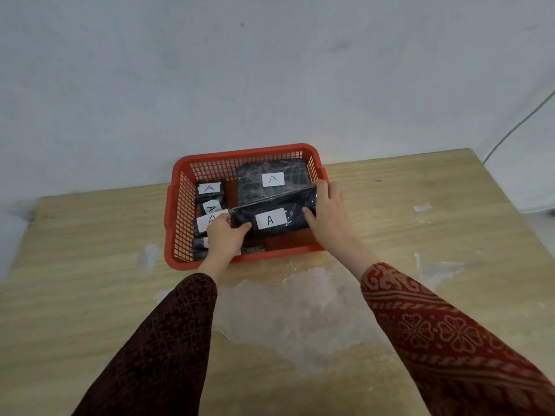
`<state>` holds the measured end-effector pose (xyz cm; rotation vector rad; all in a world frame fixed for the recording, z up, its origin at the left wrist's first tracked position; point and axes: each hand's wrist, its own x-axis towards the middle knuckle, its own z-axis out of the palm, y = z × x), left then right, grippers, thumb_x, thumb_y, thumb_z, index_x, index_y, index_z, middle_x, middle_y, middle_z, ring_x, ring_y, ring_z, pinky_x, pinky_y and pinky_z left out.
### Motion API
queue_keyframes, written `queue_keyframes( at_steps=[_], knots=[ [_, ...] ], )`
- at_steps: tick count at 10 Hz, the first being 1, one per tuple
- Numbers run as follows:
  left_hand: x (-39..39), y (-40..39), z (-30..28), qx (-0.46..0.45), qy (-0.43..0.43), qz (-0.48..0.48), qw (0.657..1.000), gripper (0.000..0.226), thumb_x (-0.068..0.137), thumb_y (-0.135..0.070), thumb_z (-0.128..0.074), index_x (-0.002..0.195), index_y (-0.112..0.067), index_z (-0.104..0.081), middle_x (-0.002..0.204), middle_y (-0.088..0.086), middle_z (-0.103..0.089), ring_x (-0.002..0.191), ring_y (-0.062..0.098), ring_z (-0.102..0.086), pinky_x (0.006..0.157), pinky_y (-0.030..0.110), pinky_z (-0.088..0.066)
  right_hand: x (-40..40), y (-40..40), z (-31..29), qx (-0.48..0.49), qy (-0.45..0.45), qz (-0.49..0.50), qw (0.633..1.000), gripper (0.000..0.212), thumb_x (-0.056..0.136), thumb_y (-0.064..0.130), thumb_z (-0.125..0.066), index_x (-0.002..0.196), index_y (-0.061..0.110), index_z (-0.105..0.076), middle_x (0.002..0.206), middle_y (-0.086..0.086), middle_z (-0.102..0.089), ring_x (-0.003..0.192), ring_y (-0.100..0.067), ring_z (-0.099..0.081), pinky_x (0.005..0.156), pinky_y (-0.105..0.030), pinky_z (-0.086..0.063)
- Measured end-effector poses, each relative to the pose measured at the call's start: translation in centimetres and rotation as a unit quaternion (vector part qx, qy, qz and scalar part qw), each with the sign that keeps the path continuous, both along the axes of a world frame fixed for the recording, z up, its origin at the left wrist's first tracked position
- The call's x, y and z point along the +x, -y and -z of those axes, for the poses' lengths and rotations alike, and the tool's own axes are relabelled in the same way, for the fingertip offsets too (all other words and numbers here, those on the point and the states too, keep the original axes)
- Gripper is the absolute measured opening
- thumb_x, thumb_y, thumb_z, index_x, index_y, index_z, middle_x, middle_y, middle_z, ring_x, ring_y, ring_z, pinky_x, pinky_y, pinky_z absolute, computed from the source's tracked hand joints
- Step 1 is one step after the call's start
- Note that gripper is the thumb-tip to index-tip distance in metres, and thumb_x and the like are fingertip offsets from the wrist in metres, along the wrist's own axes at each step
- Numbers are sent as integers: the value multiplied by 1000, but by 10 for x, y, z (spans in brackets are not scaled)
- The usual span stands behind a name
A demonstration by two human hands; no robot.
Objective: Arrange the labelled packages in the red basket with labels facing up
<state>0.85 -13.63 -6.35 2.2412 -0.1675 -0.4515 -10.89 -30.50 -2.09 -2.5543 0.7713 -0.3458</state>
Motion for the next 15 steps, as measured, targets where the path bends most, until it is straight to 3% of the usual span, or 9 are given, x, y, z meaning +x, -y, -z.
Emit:
queue_keyframes(
  at_steps=[2, 4, 6, 7, 10, 11, 12, 14, 15],
  knots=[
    [3, -1, 2, 77, 44, 67, 994, 51, 86, -17, -67, 133, -4, -52, 104, 24, -69, 100, 34, -62, 90, 40, -49, 4, -14, 13, -52, -165, -89, 981, 46, 87, 15, -62, 127, 4, -42, 136, -20, -39, 125, -36, -40, 98, -41, -43],
    [-3, 2, 3, 85, 99, 96, 987, 37, 81, -9, -69, 114, -5, -52, 115, 17, -55, 101, 31, -55, 78, 30, -41, 14, -13, 14, -16, -255, -132, 958, 59, 84, 31, -67, 132, 7, -43, 140, -21, -39, 134, -38, -30, 107, -45, -35],
    [-4, 3, 2, 125, 148, 138, 971, 27, 78, -16, -74, 103, -7, -69, 109, 12, -60, 99, 27, -57, 82, 29, -42, 13, -6, 17, 12, -318, -184, 930, 60, 96, 48, -39, 139, 6, -36, 146, -24, -36, 130, -39, -40, 107, -43, -35],
    [-2, 1, -1, 137, 152, 165, 965, 27, 79, -18, -73, 103, -8, -71, 108, 12, -63, 101, 27, -58, 84, 31, -44, 8, -5, 16, 47, -313, -187, 930, 61, 96, 49, -37, 142, 9, -32, 153, -21, -26, 136, -38, -34, 109, -45, -35],
    [-23, -16, -16, 218, 220, 300, 902, 41, 94, -41, -42, 109, -17, -72, 113, 7, -67, 103, 24, -59, 87, 38, -48, -15, -13, 14, -66, -287, -190, 937, 71, 92, 63, -16, 116, 16, -64, 118, -11, -62, 105, -28, -59, 88, -39, -45],
    [-34, -16, -14, 270, 174, 306, 896, 51, 95, -46, -33, 123, -16, -64, 130, 8, -61, 119, 26, -54, 97, 41, -43, -10, -16, 13, -64, -329, -189, 923, 79, 89, 67, -9, 117, 15, -62, 126, -14, -60, 113, -31, -56, 95, -42, -42],
    [-45, -12, -13, 341, 106, 305, 883, 60, 96, -51, -22, 143, -19, -40, 156, 4, -32, 141, 34, -29, 113, 48, -24, -8, -26, 12, -56, -393, -183, 899, 86, 88, 69, -6, 137, 11, -46, 152, -19, -33, 137, -35, -34, 110, -49, -29],
    [-49, -20, -34, 324, 77, 277, 901, 63, 94, -59, -24, 147, -26, -34, 158, 7, -24, 140, 37, -29, 111, 49, -30, -15, -25, -16, -26, -318, -183, 930, 67, 93, 60, -25, 134, 12, -48, 144, -17, -45, 130, -33, -44, 109, -46, -34],
    [-47, -26, -49, 327, 110, 291, 893, 62, 95, -56, -29, 148, -24, -30, 158, 10, -24, 140, 35, -30, 110, 49, -33, -15, -20, -38, -47, -274, -214, 936, 62, 95, 53, -35, 144, 15, -34, 151, -15, -36, 137, -32, -35, 115, -47, -25]
  ],
)
